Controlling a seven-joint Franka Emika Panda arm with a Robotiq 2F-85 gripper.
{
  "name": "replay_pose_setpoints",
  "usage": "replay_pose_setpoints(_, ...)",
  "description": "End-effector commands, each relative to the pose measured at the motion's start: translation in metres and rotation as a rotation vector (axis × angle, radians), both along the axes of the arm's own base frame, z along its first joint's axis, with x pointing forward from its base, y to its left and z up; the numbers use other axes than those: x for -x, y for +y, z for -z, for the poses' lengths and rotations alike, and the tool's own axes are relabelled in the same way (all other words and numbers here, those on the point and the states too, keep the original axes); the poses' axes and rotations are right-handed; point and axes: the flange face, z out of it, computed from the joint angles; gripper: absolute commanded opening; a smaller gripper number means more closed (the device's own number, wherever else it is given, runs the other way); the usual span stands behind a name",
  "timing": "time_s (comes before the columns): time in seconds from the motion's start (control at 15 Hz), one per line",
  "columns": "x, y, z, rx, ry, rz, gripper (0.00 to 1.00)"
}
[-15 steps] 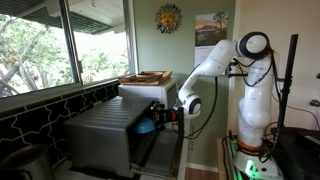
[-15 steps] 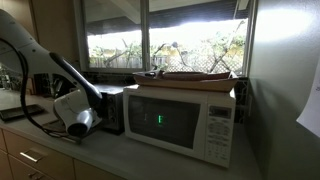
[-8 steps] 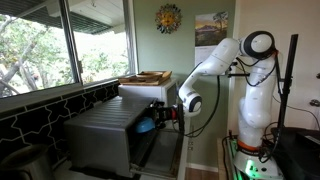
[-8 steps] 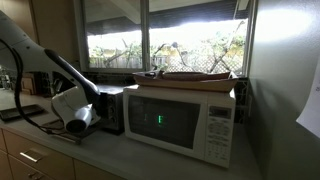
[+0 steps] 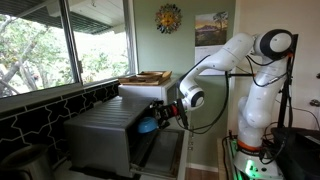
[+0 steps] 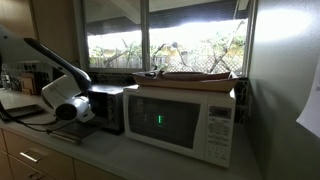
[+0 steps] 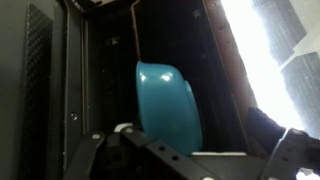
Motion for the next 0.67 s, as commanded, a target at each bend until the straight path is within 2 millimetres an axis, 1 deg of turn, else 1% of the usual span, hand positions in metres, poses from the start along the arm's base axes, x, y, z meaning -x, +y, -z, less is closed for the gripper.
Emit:
replay_pose_setpoints(0.0,0.011,0.004,-0.007,0.039,0.105,0.015,1.0)
replay_pose_setpoints(0.33,0.019,0.01,-0.01,0.08,0.184,0.016,1.0)
replay_pose_setpoints(0.6,0.023,0.011,-0.012,0.145,0.218,0.029,1.0)
